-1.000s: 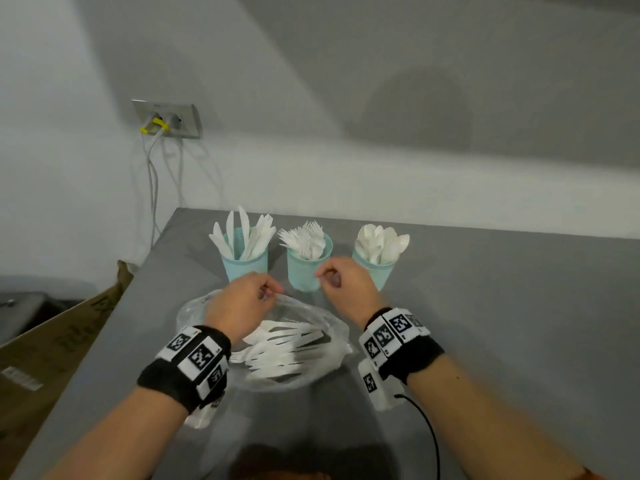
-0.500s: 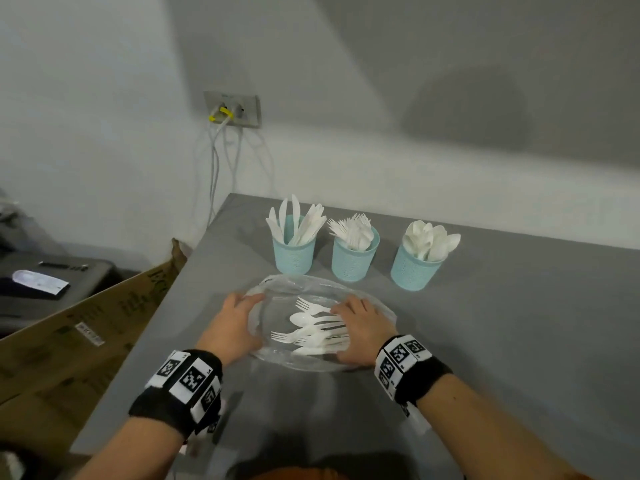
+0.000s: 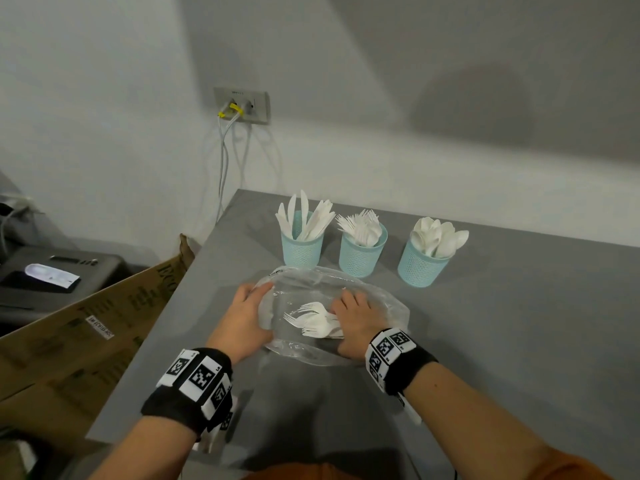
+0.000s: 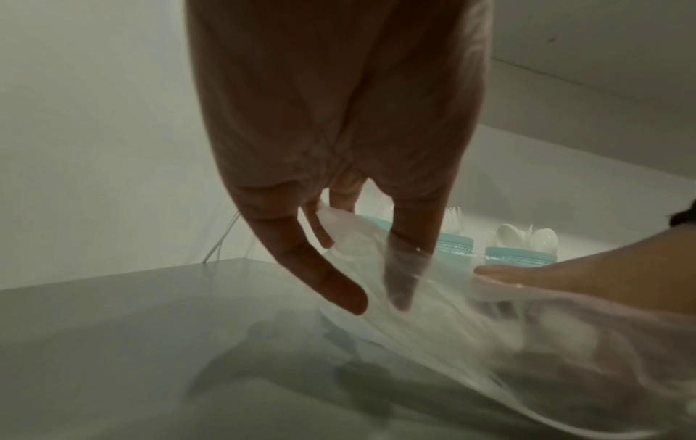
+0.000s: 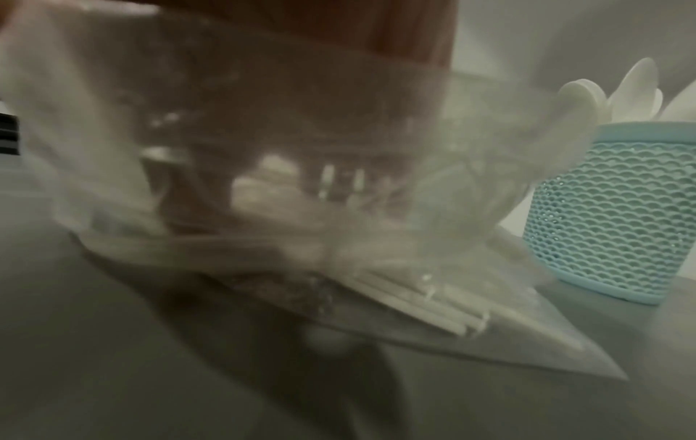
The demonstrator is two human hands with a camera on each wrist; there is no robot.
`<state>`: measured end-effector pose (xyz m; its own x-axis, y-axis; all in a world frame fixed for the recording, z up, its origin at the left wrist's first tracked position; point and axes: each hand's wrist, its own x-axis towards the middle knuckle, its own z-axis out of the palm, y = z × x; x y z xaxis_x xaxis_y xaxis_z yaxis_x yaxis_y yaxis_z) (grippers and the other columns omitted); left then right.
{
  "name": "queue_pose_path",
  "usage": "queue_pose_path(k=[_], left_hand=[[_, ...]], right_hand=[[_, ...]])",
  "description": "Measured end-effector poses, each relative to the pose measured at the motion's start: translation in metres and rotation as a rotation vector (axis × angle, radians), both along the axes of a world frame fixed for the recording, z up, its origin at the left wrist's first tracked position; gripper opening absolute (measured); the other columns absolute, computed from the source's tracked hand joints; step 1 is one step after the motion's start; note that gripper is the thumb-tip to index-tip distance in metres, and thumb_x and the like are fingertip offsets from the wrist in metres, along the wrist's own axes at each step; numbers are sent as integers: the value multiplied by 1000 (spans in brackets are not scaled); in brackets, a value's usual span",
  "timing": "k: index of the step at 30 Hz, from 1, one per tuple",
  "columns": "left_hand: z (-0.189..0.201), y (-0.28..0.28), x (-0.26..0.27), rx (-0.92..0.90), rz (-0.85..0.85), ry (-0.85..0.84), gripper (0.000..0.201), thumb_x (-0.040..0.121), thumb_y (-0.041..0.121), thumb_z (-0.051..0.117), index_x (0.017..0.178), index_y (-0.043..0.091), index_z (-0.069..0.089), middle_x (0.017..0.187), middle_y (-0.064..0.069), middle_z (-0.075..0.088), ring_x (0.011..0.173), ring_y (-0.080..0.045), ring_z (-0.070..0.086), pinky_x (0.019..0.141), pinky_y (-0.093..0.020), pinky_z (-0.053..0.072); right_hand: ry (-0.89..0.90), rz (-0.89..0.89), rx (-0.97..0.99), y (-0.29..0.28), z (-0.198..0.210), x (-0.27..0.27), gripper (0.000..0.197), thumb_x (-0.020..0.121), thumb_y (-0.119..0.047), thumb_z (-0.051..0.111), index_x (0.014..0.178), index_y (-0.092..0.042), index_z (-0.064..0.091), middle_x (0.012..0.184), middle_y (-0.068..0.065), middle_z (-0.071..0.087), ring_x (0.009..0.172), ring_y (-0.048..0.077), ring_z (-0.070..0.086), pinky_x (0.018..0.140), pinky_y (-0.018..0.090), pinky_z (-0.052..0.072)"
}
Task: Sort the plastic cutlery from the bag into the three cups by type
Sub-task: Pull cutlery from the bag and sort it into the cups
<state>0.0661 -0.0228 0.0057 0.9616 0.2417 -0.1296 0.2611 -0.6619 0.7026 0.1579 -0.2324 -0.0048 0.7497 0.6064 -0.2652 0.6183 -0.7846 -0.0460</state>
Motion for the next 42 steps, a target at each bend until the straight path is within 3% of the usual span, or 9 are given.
queue_pose_path(k=[5, 10, 15, 21, 26, 31, 34, 37, 42], left_hand=[[0, 3, 2, -1, 44, -18, 90, 69, 2, 73, 146, 23, 31, 135, 1, 28, 111, -16, 46, 91, -22, 40], [2, 3, 0, -31, 53, 12, 90, 73, 2, 71, 148, 23, 27, 136, 1, 25, 110, -16, 44, 93, -25, 42], [5, -1, -1, -53, 52, 8, 89, 74, 3, 72, 148, 21, 26, 137, 0, 24, 114, -17, 44, 100, -28, 42], [9, -5, 1, -27, 55, 20, 87, 75, 7, 70, 148, 24, 25, 138, -1, 25, 113, -17, 42, 97, -27, 42], [20, -27, 3, 350, 82, -158, 67, 73, 41, 68, 134, 37, 40, 139, 2, 27, 131, -19, 23, 109, -38, 24], [35, -56, 22, 95, -236, -152, 67, 71, 58, 65, 130, 33, 44, 124, 10, 48, 120, -11, 40, 108, -34, 28], [38, -67, 34, -204, -232, -269, 59, 76, 35, 69, 128, 33, 40, 119, 12, 57, 113, -6, 55, 99, -32, 46], [37, -74, 40, -315, -238, -267, 63, 85, 17, 63, 139, 25, 32, 131, 10, 50, 123, -3, 47, 106, -26, 40], [25, -75, 49, -371, -226, -310, 54, 93, 15, 49, 143, 15, 27, 130, 7, 45, 124, -3, 43, 106, -19, 38]], right_hand=[[73, 10, 24, -3, -1, 1, 67, 73, -36, 68, 131, -22, 39, 132, 0, 43, 123, 22, 42, 104, 36, 37], [85, -57, -123, -8, 6, 5, 44, 73, -29, 69, 113, -20, 53, 110, 1, 65, 103, 24, 62, 85, 33, 46], [119, -115, -82, -7, -2, 5, 28, 84, -22, 56, 111, -16, 57, 113, 5, 66, 102, 27, 64, 88, 37, 50], [116, -102, 194, -16, 23, 12, 28, 93, -24, 45, 119, -12, 43, 107, 7, 64, 98, 27, 61, 82, 35, 45], [243, -128, 742, -3, 41, 5, 35, 95, -35, 48, 127, -22, 45, 104, -5, 63, 96, 15, 59, 81, 27, 44], [587, -275, 1204, 24, 55, 2, 35, 95, -33, 51, 123, -11, 50, 100, -7, 62, 95, 4, 60, 84, 19, 47], [641, -294, 1228, 32, 58, -5, 37, 92, -38, 53, 123, -18, 55, 111, -4, 62, 108, 5, 59, 96, 23, 45], [653, -276, 1217, 32, 57, -5, 32, 94, -34, 51, 124, -28, 58, 128, -5, 57, 122, 6, 51, 107, 28, 37], [609, -310, 1225, 32, 74, -4, 44, 87, -28, 63, 128, -19, 50, 122, -1, 62, 113, 14, 59, 91, 21, 47]])
